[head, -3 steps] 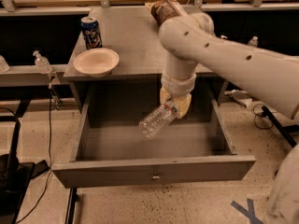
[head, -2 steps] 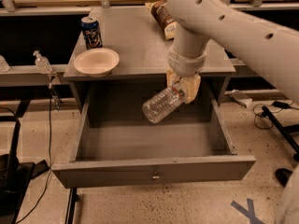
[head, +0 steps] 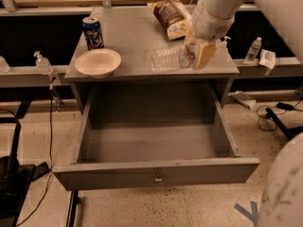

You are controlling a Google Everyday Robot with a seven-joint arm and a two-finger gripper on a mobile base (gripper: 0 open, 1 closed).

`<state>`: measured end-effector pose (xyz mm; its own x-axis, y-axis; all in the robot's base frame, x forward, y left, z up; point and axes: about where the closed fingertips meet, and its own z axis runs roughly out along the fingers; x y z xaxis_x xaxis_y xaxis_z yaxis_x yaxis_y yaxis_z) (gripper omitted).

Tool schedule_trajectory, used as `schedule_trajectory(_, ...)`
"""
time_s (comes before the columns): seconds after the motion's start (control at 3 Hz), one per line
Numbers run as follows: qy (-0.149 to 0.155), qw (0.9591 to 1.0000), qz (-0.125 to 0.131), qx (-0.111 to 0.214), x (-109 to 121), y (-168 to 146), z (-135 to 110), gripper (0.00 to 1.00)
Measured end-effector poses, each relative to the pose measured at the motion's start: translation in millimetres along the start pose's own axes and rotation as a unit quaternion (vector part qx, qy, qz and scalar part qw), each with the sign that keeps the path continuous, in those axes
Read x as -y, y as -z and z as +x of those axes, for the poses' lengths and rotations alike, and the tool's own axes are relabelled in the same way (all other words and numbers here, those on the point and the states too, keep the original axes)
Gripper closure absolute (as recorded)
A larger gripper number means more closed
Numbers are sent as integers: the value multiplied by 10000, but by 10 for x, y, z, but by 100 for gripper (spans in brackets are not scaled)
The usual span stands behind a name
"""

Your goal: Pick water bottle from top drawer and place on counter

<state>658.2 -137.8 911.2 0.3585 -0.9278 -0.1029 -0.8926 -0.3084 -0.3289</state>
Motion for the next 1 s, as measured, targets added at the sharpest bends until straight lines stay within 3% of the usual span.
schedule_trajectory(0.33,-968,9926,726,67,517,173,215,100)
schedule_trajectory(0.67,-1958,9752,1031,-42,949,-16,481,100)
schedule_trajectory(1.0,-2431,9656,896,-203,1051,-371,635,100)
